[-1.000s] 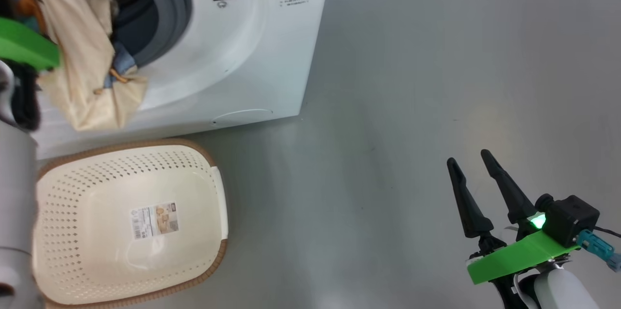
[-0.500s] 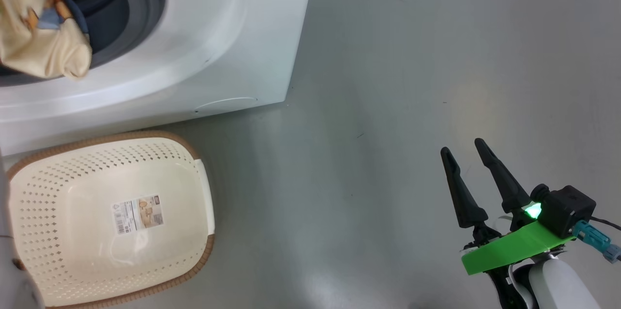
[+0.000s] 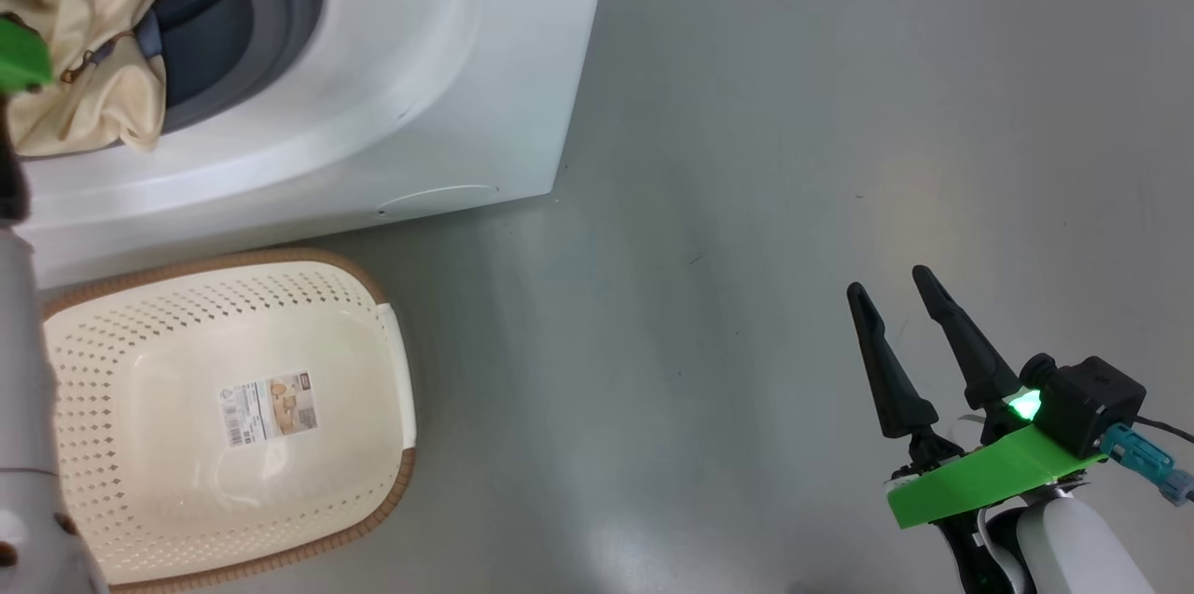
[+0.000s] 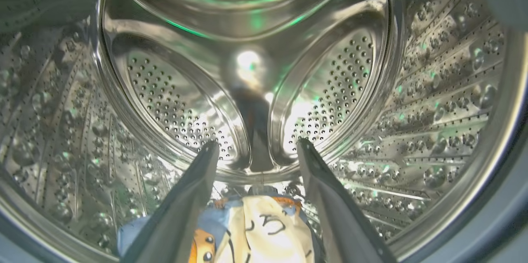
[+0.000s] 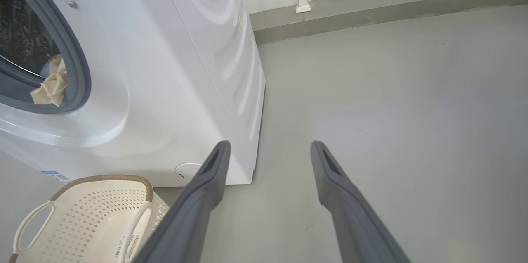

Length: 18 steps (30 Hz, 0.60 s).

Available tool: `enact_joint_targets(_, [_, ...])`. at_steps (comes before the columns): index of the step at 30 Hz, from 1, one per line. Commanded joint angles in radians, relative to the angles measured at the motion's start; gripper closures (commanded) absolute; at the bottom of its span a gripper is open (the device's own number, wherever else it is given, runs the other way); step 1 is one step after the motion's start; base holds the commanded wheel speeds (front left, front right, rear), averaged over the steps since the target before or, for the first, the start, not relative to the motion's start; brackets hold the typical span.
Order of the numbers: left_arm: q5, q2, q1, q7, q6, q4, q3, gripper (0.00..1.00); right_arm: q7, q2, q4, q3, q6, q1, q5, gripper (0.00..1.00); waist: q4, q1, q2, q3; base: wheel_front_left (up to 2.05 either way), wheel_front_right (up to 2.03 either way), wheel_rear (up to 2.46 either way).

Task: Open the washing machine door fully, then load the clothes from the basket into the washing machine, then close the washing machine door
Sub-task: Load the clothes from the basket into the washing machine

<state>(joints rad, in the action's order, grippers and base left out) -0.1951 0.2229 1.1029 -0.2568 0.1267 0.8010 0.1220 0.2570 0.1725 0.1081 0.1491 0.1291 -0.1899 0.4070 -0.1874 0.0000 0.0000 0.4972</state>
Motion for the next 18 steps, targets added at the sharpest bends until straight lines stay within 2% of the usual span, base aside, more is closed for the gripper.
enact_joint_targets(1, [0.011, 0.040, -0.024, -0.005, 0.003, -0.013, 0.012, 0.00, 0.005, 0.007, -0.022, 0.020, 0.002, -0.006, 0.003, 0.00, 0.002, 0.0000, 0.0000, 0.000, 0.00, 0.00, 0.00])
enact_joint_targets(9, [-0.005, 0.000, -0.100, -0.005, 0.004, 0.009, 0.023, 0.00, 0.005, 0.011, -0.025, 0.010, 0.002, 0.000, -0.001, 0.00, 0.023, 0.0000, 0.0000, -0.010, 0.00, 0.00, 0.00])
enact_joint_targets(18, [-0.007, -0.049, -0.248, -0.005, 0.004, -0.071, 0.031, 0.00, 0.005, 0.027, -0.032, -0.012, 0.002, 0.006, -0.007, 0.00, 0.072, 0.0000, 0.0000, -0.024, 0.00, 0.00, 0.00])
